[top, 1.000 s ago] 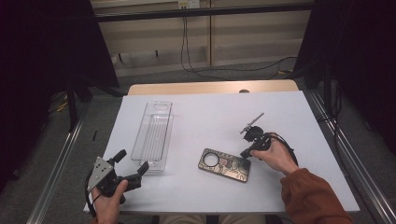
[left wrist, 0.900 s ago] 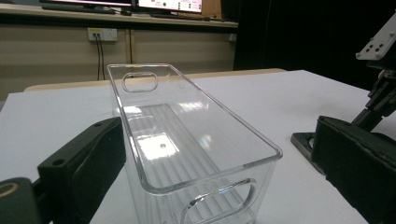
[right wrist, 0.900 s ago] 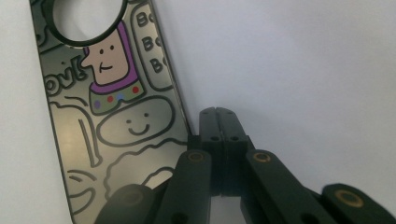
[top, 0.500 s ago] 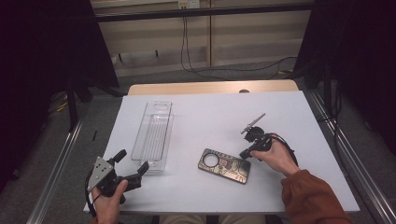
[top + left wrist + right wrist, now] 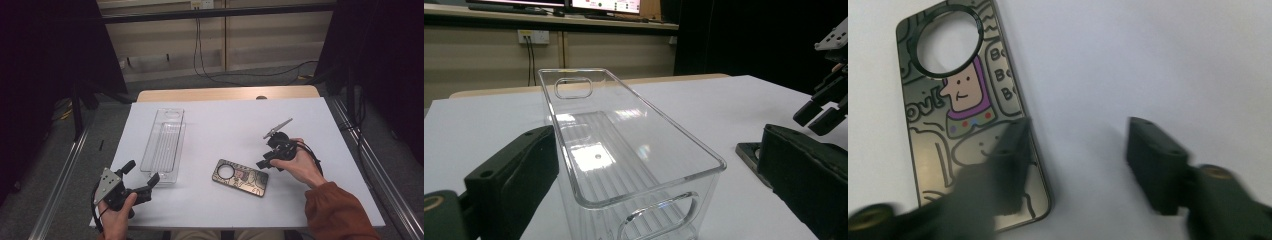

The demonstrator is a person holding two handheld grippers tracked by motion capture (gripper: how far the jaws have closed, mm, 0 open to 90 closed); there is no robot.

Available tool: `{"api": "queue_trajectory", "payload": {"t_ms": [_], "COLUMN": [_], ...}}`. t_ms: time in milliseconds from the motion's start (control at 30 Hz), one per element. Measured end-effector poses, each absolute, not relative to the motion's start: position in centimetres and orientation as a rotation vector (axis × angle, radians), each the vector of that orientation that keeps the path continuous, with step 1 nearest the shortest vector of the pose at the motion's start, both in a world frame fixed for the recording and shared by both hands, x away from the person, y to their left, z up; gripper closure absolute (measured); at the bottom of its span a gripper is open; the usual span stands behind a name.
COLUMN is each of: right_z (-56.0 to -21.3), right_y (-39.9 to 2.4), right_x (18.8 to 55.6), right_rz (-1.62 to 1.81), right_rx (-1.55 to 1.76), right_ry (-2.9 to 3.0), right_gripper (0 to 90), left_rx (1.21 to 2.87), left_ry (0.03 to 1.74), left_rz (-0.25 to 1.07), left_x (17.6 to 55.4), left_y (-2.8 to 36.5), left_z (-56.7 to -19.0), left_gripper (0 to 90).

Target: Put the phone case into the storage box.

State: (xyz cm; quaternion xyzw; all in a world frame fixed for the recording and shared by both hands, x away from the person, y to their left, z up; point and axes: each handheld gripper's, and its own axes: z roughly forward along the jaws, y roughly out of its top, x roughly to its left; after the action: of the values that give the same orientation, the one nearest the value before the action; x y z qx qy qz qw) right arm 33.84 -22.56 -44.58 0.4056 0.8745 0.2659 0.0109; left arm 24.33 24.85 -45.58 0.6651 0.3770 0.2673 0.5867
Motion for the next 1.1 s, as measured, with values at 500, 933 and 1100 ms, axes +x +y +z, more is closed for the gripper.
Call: {"api": "queue_trajectory", "payload": {"t_ms": [500,933,1100], "right_z": [-44.1,-44.6,-44.5], "right_y": [-22.3,-19.9,-18.6], "right_x": [33.4,33.1,33.1], "right_rz": [0.884,0.804,0.783], "right_rx": [1.180,1.060,1.027], "right_ry": [2.744,2.839,2.870], "right_gripper": [4.3,5.2,5.1], "left_rx": [1.549,1.550,1.549], "left_ry": [0.874,0.875,0.873], "left_rz": [0.618,0.612,0.613], "left_x": [24.3,24.3,24.3], "left_y": [24.8,24.7,24.8], "left_z": [-45.5,-45.6,-45.6], "left_gripper": [3.3,3.3,3.3]}}
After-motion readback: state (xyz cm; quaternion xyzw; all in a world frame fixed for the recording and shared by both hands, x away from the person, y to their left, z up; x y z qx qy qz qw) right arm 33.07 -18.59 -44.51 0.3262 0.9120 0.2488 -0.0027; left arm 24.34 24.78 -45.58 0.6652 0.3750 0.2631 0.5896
